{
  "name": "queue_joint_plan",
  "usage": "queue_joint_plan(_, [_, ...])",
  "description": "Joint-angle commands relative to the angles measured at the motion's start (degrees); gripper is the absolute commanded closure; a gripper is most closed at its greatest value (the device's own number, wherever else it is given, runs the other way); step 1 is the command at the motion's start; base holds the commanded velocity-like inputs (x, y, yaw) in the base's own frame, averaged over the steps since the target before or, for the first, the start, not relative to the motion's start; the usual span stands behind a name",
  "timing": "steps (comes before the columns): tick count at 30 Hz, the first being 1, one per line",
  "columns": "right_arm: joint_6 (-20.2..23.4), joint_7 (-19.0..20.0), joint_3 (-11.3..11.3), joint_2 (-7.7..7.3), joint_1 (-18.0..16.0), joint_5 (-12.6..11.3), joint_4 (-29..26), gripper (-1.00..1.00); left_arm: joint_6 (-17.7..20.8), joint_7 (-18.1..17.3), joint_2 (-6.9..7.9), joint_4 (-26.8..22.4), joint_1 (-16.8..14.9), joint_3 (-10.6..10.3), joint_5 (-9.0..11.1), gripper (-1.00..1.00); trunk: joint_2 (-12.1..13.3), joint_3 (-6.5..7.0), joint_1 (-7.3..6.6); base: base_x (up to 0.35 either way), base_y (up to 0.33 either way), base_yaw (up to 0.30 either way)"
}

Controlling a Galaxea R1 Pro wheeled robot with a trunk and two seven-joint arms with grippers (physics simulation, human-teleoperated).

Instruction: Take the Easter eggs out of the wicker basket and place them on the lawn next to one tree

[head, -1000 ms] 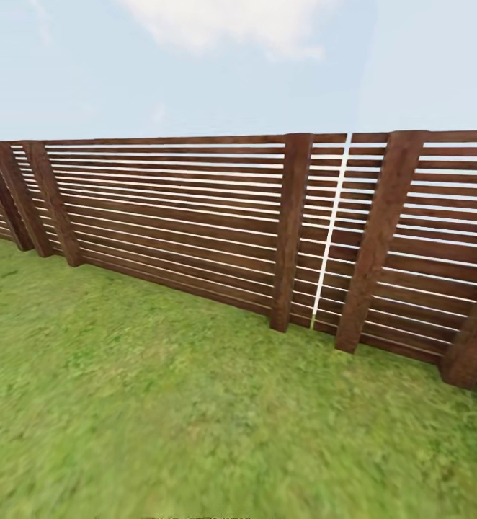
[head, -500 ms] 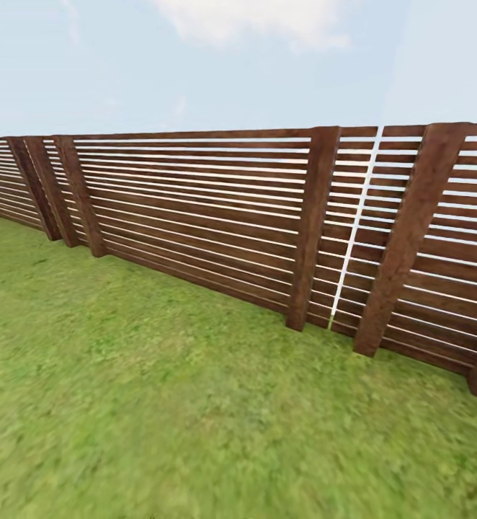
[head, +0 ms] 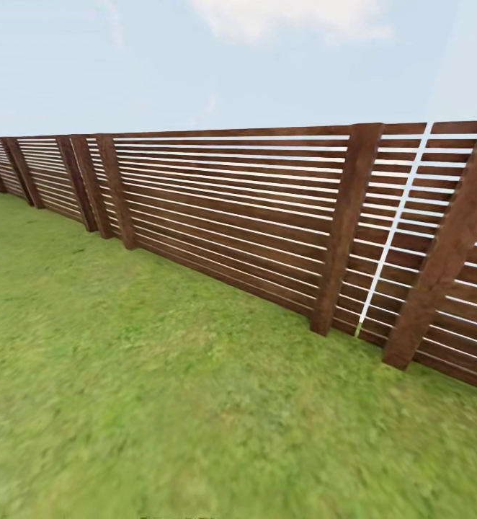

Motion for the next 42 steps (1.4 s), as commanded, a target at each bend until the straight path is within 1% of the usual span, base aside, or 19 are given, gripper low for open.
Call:
queue_joint_plan(1, [-0.2,0.0,0.0,0.01,0.0,0.0,0.0,-1.00,0.0,0.0,0.00,0.0,0.0,0.0,0.0,-1.00,0.0,-0.04,0.00,0.000,0.000,0.276])
queue_joint_plan(42, [-0.2,0.0,0.0,0.01,0.0,0.0,0.1,-1.00,0.0,0.0,0.00,0.0,0.0,0.0,0.0,-1.00,0.0,-0.04,0.00,0.000,0.000,0.285])
